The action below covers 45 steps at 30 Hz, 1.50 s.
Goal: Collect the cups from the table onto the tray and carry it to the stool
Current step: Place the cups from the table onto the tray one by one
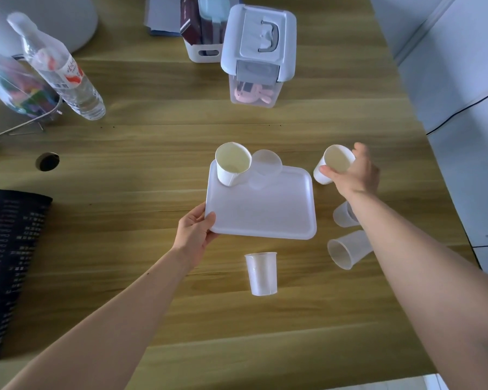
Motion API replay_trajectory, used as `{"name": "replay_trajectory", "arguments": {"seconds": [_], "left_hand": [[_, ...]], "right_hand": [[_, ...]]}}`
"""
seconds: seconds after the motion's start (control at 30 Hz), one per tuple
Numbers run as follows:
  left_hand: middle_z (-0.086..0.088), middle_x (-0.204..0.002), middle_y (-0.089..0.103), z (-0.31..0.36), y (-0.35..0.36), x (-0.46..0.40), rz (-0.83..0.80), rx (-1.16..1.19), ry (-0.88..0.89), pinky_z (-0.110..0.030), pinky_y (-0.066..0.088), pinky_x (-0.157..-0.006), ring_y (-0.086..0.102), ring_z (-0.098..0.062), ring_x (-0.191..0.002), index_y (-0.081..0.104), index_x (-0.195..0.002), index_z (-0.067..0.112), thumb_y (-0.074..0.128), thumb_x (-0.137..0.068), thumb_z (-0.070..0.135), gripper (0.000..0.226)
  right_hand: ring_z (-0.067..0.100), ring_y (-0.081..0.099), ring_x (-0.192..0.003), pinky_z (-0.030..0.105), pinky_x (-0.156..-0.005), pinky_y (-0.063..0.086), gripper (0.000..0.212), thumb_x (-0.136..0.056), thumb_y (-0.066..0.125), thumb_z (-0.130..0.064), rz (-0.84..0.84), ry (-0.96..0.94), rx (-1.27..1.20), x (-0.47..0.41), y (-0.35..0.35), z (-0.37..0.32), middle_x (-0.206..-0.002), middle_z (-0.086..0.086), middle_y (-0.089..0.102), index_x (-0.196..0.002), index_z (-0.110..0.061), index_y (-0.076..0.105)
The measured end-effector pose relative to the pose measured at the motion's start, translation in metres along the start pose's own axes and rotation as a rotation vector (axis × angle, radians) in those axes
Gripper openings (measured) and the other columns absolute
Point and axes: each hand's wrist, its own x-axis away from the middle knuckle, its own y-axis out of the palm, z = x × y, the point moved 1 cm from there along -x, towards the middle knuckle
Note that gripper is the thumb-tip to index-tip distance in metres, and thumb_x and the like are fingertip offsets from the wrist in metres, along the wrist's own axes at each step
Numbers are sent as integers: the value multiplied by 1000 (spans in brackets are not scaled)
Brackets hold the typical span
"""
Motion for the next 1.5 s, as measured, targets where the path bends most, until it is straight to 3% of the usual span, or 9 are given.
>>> {"name": "replay_trajectory", "arguments": {"seconds": [0.13, 0.3, 0.47, 0.77, 0.83, 0.97, 1.1, 1.33, 1.5], "left_hand": [[-2, -106, 72, 0, 3, 2, -8, 8, -5, -23, 57, -76, 68, -16, -96, 66, -112, 22, 52, -95, 2, 30], [-1, -105, 73, 1, 8, 7, -34, 15, 4, -23, 57, -75, 68, -16, -96, 67, -112, 21, 52, -95, 2, 30], [0, -105, 73, 4, 9, 11, -46, 29, 7, -24, 57, -75, 68, -17, -97, 63, -122, 16, 53, -95, 2, 33], [2, -100, 73, 8, 2, 23, -51, 47, 35, -23, 58, -75, 68, -16, -95, 68, -104, 23, 51, -95, 0, 30], [0, -105, 72, 10, -2, 23, -40, 54, 38, -24, 58, -76, 67, -18, -97, 68, -107, 21, 51, -95, 0, 29], [-1, -107, 70, 12, -12, 21, 10, 78, 44, -25, 58, -74, 66, -19, -99, 65, -112, 18, 51, -95, 0, 29], [-3, -109, 69, 14, -22, 17, 52, 106, 51, -28, 59, -79, 66, -21, -103, 64, -117, 14, 51, -95, -1, 30], [-4, -109, 68, 9, -36, 21, 83, 118, 60, -31, 59, -82, 65, -21, -103, 61, -126, 9, 50, -94, -2, 35], [-4, -113, 69, 7, -44, 26, 96, 123, 55, -33, 58, -85, 66, -21, -106, 59, -129, 8, 51, -94, -1, 37]], "right_hand": [[25, 46, -135, 33, -110, 37, 93, -71, 84, -38, 13, -68, -80, 6, -7, -14, -148, 3, 50, -147, -16, 36], [19, 49, -131, 21, -97, 34, 93, -67, 85, -39, -57, -166, -136, 26, -7, -27, -143, -2, 54, -146, -22, 37], [19, 48, -132, 20, -93, 30, 98, -67, 86, -40, -129, -182, -131, 39, 1, -30, -143, -5, 55, -147, -23, 33], [15, 46, -134, 23, -102, 35, 96, -63, 89, -40, -93, -220, -192, 63, -1, -27, -148, -2, 49, -144, -22, 40], [16, 52, -125, 25, -98, 40, 88, -64, 89, -38, -47, -226, -220, 73, -3, -25, -141, -2, 53, -138, -19, 46], [21, 61, -95, 39, -86, 51, 61, -64, 89, -34, 85, -243, -252, 102, 0, -17, -110, 3, 64, -113, -12, 60], [17, 63, -78, 40, -78, 55, 47, -63, 88, -39, -11, -148, -257, 136, 19, -4, -87, -3, 64, -96, -20, 61], [18, 59, -91, 35, -77, 52, 76, -56, 84, -62, -339, -22, -39, 177, 56, 8, -97, -4, 59, -110, -18, 54], [18, 49, -102, 32, -79, 45, 94, -58, 86, -57, -417, 75, 56, 191, 70, 8, -116, -3, 48, -127, -13, 40]]}}
